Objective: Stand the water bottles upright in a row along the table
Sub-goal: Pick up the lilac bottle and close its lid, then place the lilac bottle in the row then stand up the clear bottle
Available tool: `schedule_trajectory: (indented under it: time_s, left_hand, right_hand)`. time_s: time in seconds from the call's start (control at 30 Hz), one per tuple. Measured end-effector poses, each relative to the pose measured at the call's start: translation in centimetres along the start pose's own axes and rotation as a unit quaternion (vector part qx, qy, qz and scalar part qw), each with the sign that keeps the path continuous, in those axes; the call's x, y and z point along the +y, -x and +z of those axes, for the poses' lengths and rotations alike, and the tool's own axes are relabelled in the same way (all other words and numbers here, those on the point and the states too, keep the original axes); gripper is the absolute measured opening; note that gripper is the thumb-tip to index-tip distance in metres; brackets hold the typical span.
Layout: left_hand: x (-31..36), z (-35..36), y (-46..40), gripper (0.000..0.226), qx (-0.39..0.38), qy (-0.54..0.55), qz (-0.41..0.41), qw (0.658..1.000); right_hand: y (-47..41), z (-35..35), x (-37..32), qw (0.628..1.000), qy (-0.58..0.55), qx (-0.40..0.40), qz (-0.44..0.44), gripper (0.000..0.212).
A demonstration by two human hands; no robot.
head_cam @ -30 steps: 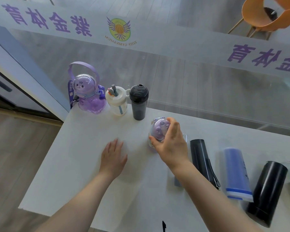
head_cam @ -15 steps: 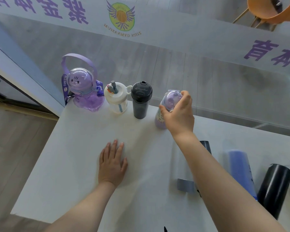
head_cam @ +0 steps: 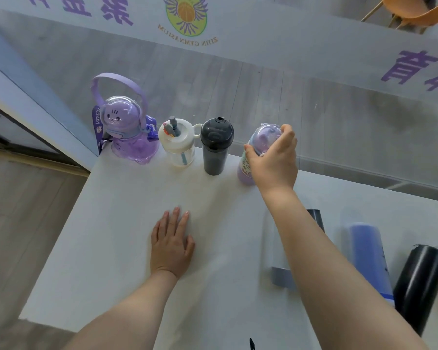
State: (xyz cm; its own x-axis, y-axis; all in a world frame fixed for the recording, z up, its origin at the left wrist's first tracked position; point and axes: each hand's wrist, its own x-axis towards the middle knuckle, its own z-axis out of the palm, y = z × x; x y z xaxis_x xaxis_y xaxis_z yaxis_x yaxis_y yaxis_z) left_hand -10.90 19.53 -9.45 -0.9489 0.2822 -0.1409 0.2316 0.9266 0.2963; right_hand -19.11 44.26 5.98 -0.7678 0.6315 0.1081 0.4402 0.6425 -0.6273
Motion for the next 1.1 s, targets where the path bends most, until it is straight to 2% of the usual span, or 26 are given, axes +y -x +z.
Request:
schedule_trajectory:
  time_s: [0.13, 0.2, 0.3, 0.47, 0.57, 0.67, 0.77, 0.87, 1.0, 1.1]
  left_hand:
    - [-0.1, 0.0, 0.0, 0.06, 0.006, -0.001, 0.001, 1.0]
    - [0.0, 0.1, 0.0, 0.06, 0.007, -0.001, 0.0, 1.0]
    - [0.0, 0.1, 0.0, 0.061, 0.006, -0.003, -0.001, 1.0]
    - [0.0, 0.3, 0.0, 0.062, 0.003, -0.011, -0.001, 1.0]
    - [0.0, 0.4, 0.0, 0.062, 0.0, -0.015, -0.005, 1.0]
    - [0.1, 0.4, 0.0, 0.062, 0.0, -0.014, -0.011, 1.0]
    - [0.2, 0.3, 0.0, 0.062, 0.004, -0.013, -0.009, 1.0]
    - [0.2, 0.3, 0.1, 0.062, 0.007, -0.013, -0.006, 1.0]
    - [0.2, 0.3, 0.1, 0.062, 0.011, -0.011, -0.004, 1.0]
    - [0.2, 0.3, 0.1, 0.062, 0.014, -0.01, -0.004, 1.0]
  right_hand:
    - [-0.1, -1.0, 0.0, 0.998, -0.009, -0.057, 0.011, 0.095]
    - [0.2, -1.9, 0.4, 0.997, -0.025, -0.068, 0.006, 0.096]
    - [1.5, -3.8, 1.9, 0.995, -0.048, -0.081, -0.01, 0.085]
    - [5.3, -5.9, 6.9, 0.988, -0.029, -0.147, -0.04, 0.064]
    - [7.8, -6.4, 10.3, 0.976, 0.021, -0.205, -0.072, 0.051]
    - [9.5, -6.6, 13.1, 0.937, 0.136, -0.286, -0.148, 0.048]
    - [10.2, -7.0, 14.2, 0.9, 0.182, -0.347, -0.19, 0.075]
    - [10.4, -7.3, 14.6, 0.864, 0.234, -0.396, -0.204, 0.083]
    - [10.6, -6.9, 15.1, 0.812, 0.304, -0.409, -0.285, 0.08]
    - [10.5, -6.3, 15.6, 0.792, 0.339, -0.4, -0.312, 0.078]
